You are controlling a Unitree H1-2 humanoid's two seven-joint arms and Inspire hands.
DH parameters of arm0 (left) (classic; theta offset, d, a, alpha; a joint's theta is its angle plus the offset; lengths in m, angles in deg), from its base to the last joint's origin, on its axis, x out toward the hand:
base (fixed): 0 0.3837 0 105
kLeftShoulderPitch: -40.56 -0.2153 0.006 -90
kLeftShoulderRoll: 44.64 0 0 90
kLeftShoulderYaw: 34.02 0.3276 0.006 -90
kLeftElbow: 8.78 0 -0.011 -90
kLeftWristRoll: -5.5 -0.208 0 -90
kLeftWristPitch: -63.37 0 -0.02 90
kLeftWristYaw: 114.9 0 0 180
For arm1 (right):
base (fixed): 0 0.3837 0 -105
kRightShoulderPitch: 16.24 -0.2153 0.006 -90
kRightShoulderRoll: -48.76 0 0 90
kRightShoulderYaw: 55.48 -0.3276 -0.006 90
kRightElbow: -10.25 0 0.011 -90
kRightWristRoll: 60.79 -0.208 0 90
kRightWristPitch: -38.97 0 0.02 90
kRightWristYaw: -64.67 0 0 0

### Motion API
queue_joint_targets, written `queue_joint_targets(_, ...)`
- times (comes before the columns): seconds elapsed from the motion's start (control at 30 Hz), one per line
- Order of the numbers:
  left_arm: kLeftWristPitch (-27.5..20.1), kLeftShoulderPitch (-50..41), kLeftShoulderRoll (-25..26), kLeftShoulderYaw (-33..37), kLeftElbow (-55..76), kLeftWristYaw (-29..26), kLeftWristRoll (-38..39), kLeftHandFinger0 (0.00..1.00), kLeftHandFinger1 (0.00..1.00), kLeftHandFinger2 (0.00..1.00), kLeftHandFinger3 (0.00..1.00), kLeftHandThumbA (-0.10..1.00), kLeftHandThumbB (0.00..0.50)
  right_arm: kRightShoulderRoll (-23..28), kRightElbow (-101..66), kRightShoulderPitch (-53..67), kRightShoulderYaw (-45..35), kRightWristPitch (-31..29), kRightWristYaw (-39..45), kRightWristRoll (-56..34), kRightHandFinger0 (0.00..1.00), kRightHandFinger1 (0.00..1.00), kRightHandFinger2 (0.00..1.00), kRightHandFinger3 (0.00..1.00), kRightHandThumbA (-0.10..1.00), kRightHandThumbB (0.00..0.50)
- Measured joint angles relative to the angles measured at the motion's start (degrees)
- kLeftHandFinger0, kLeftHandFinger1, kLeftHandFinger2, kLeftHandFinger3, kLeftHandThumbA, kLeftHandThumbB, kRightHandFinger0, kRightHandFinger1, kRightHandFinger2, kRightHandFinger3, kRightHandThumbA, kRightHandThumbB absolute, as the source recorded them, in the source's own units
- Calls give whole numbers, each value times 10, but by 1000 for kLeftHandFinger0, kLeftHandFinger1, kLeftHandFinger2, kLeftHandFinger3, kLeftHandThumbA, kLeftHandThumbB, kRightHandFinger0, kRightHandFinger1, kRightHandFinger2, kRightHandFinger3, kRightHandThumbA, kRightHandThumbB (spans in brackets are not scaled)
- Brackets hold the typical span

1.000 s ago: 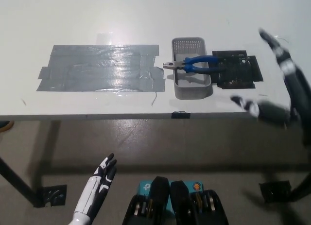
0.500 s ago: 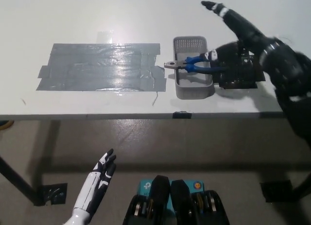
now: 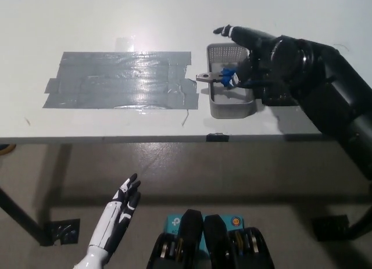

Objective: The robot picks the blue plier placed on top of the container and places it on the grey area of the table

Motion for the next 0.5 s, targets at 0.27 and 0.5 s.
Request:
queue_joint_targets(0.27, 3, 1, 4, 5, 3, 0, -7, 1000, 1000, 1000, 1000, 1000, 318, -1, 13, -8, 34, -8, 19, 31, 1000, 1000, 1000, 1000, 998, 422)
queue_joint_targets(0.5, 9, 1, 8, 6, 8, 0, -14, 1000, 1000, 1000, 1000, 1000, 317, 2, 12, -8, 37, -8, 29, 45, 1000, 1000, 1000, 1000, 981, 411)
